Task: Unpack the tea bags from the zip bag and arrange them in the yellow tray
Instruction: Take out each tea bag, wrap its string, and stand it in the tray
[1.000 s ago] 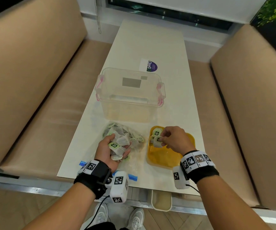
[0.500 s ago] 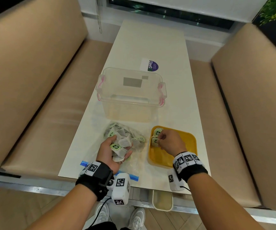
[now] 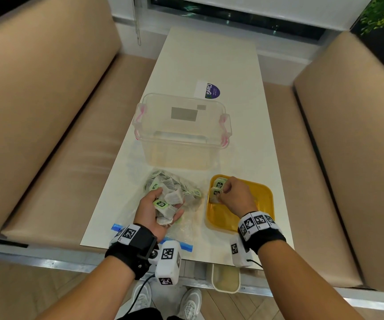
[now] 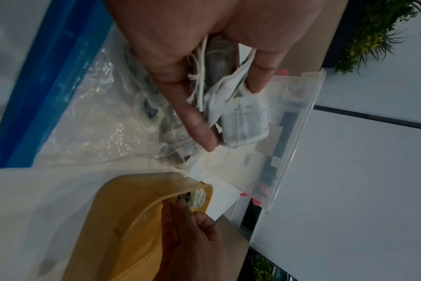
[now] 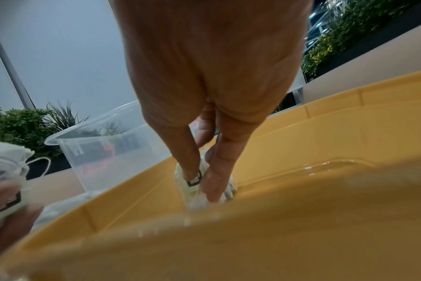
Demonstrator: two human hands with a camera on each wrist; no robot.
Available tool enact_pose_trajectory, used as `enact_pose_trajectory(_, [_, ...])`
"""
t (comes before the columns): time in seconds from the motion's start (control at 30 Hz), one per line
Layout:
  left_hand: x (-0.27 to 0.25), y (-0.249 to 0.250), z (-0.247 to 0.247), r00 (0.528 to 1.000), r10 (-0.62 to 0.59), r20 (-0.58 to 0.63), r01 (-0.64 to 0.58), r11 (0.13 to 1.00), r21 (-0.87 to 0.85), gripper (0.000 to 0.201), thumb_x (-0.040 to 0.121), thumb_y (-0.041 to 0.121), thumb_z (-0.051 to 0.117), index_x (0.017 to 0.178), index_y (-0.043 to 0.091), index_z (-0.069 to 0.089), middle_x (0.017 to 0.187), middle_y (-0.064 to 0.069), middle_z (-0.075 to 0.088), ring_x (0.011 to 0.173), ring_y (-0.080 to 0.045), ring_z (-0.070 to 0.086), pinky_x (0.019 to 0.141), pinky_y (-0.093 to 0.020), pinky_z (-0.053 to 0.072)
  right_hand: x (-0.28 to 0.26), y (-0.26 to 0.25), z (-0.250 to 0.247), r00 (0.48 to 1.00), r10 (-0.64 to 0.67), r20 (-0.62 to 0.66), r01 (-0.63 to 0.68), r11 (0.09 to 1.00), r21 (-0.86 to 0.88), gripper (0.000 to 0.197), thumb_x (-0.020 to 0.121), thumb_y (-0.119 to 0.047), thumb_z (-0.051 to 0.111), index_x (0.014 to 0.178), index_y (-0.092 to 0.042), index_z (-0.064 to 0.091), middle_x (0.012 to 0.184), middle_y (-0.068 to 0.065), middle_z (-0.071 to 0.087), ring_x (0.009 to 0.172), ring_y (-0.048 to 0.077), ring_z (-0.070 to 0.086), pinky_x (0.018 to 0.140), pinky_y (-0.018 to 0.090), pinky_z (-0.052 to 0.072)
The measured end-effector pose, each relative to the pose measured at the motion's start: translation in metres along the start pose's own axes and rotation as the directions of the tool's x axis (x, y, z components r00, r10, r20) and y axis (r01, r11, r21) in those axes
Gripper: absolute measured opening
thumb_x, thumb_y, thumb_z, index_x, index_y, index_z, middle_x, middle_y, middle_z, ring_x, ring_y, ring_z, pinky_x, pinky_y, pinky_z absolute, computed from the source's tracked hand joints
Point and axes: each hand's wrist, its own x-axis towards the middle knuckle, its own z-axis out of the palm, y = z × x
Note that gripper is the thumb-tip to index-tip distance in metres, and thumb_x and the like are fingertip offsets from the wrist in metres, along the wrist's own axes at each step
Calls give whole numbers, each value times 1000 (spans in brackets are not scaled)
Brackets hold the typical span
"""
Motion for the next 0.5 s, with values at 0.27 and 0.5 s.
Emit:
enact_pose_trajectory(0.27, [4, -1, -2, 1000, 1, -18, -2, 1000, -9, 35, 95, 29, 60, 126, 14, 61, 114, -17, 72, 105, -38, 68, 56, -36, 58, -7, -5, -4, 997, 38, 66, -31, 994, -109, 41, 75, -23, 76, 55, -16, 41, 62, 4, 51, 62, 21, 52, 45, 23, 29])
enact_pose_trajectory(0.5, [5, -2, 0, 1000, 7, -8, -7, 1000, -9, 33, 95, 28, 61, 122, 11, 61, 108, -17, 72, 95, -37, 70, 56, -37, 58, -20, -20, -15, 991, -98, -90, 92, 994, -64, 18, 82, -23, 69, 70, -16, 57, 74, -2, 60, 74, 18, 58, 57, 25, 41])
